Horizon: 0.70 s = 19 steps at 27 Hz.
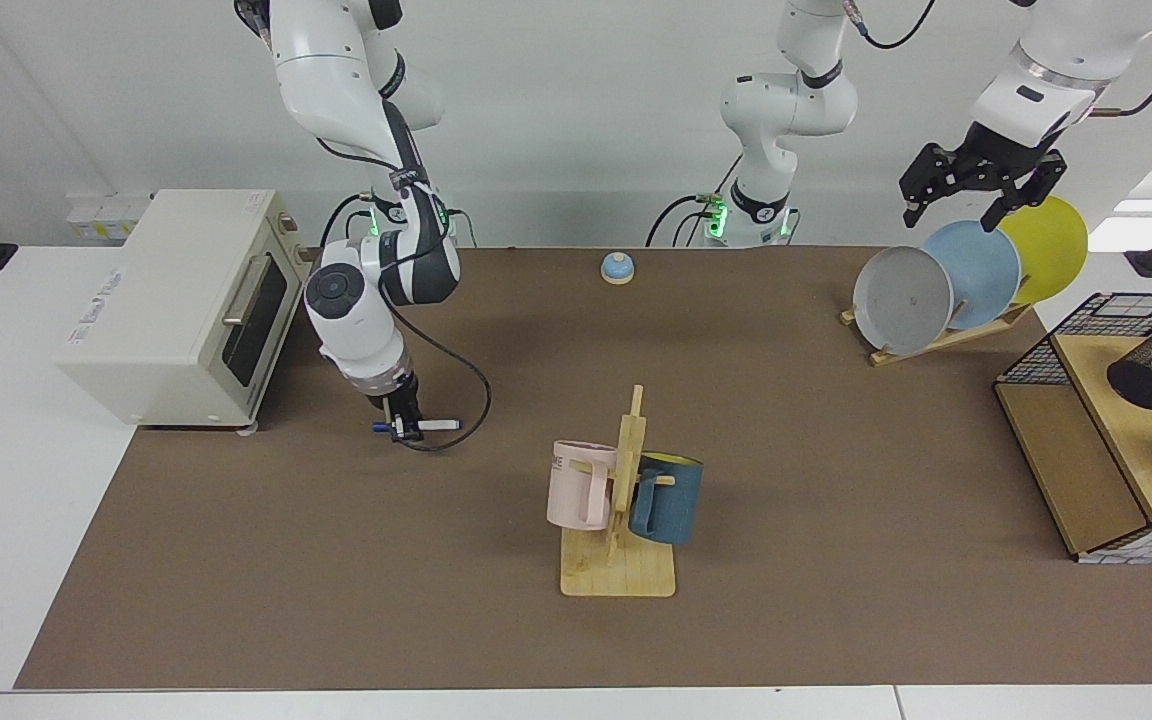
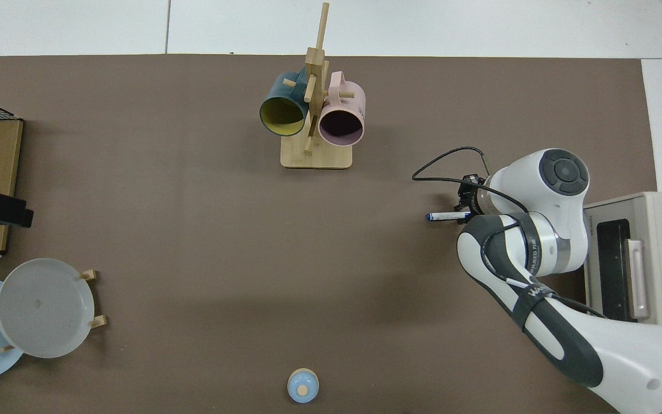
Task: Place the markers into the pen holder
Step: 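Lower the right gripper over the marker and close on it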
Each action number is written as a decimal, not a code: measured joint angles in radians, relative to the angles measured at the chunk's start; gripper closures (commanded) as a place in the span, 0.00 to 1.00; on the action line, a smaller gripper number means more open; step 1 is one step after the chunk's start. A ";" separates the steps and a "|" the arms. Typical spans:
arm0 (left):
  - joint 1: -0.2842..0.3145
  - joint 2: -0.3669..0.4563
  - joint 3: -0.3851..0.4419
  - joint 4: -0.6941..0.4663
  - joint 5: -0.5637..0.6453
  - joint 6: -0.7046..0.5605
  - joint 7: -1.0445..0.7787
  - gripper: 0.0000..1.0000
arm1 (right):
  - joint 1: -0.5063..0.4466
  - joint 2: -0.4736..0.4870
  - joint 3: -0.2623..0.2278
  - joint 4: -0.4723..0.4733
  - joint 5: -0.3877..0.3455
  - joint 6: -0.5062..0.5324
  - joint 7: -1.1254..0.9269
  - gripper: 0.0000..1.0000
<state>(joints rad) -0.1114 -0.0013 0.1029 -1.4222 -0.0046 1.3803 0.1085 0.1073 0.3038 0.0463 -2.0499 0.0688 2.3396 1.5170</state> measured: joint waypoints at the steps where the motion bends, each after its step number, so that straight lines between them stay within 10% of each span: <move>1: 0.000 0.000 0.000 0.000 0.000 0.000 0.000 0.00 | 0.000 0.000 0.000 0.000 0.000 0.000 0.000 0.86; 4: 0.000 0.000 0.000 0.000 0.000 0.000 0.000 0.00 | 0.000 0.000 0.000 0.000 0.000 0.000 0.000 1.00; 19: 0.000 0.000 0.001 0.000 0.000 0.001 0.000 0.00 | 0.005 -0.018 0.002 0.018 0.000 -0.002 0.000 1.00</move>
<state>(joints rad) -0.1113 -0.0017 0.1035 -1.4222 -0.0046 1.3811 0.1085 0.1123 0.2855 0.0479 -2.0318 0.0688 2.3372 1.5170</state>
